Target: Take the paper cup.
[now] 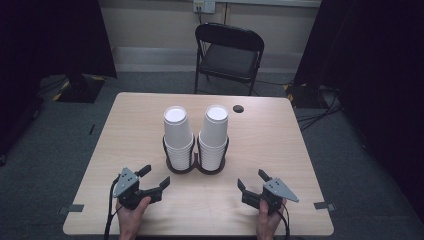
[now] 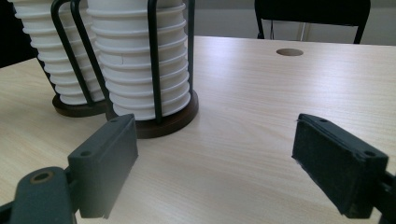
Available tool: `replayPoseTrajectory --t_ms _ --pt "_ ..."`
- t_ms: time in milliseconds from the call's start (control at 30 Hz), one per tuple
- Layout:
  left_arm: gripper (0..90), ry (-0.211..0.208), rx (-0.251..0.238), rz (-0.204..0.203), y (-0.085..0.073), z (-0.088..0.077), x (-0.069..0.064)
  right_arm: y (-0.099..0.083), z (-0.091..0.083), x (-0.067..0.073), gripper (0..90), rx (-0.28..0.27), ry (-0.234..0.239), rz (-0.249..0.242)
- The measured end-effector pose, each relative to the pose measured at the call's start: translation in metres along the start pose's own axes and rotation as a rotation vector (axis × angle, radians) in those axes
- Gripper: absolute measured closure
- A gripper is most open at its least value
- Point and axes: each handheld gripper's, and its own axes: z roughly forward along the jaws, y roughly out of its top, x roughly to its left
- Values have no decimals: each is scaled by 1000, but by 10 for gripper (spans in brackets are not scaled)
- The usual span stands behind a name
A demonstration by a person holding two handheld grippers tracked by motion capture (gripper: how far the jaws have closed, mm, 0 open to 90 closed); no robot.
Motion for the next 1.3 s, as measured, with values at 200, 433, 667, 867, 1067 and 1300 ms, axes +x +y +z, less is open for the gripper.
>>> replayPoseTrajectory --t_ms 200,433,667,867,1067,1300 --pt "178 -40 -6 30 14 3 -9 0 0 0 138 0 0 6" --pt "181 -74 -14 82 32 9 -23 0 1 0 138 9 -6 1" --pt "204 -117 -37 115 49 9 -33 1 2 0 140 13 2 3" --pt "236 -158 -17 145 57 16 -44 1 2 -1 140 19 7 8" --pt "230 -167 -12 190 71 24 -51 1 3 -1 139 28 16 12" --pt "244 -199 -16 224 85 27 -61 1 2 0 139 25 6 4"
